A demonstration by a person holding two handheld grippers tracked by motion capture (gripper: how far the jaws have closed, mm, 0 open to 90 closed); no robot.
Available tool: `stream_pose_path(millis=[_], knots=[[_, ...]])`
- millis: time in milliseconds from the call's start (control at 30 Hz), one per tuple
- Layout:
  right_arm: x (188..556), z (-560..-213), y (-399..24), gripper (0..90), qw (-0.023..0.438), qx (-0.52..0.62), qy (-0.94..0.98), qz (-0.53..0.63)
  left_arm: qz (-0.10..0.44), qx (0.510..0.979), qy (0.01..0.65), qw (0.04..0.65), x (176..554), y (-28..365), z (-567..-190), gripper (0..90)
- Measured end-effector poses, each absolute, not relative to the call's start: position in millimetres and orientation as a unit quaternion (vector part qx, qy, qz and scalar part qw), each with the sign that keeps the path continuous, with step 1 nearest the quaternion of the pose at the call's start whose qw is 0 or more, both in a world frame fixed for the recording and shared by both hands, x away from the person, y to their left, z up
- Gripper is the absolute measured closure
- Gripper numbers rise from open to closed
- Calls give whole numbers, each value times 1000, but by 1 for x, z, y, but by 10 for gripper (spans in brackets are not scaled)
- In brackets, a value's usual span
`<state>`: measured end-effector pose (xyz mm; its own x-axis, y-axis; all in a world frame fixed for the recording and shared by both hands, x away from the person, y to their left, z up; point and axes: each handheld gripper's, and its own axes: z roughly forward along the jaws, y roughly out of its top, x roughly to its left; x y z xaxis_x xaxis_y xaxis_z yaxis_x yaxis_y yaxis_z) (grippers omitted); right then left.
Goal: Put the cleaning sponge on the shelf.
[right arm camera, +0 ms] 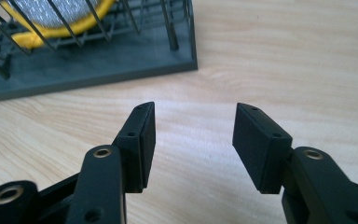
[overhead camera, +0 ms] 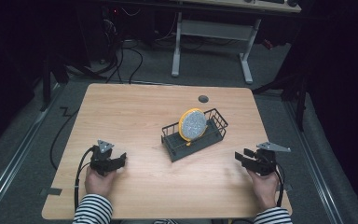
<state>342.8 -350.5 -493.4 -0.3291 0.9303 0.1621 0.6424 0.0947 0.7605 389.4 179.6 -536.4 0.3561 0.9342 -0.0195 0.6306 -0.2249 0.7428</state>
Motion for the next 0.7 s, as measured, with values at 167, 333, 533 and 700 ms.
stream_pose_path(millis=[167,333,533,700], knots=[[338,-508,-349,470,191,553,718,377,223,750,522,340,389,180,-536,293],[333,-518,-344,460,205,555,722,360,224,750,521,339,389,179,-536,292],[328,-530,-339,445,224,545,735,335,225,751,521,339,389,179,-536,292],[327,-530,-334,430,240,533,746,319,225,750,521,338,389,179,-536,291]])
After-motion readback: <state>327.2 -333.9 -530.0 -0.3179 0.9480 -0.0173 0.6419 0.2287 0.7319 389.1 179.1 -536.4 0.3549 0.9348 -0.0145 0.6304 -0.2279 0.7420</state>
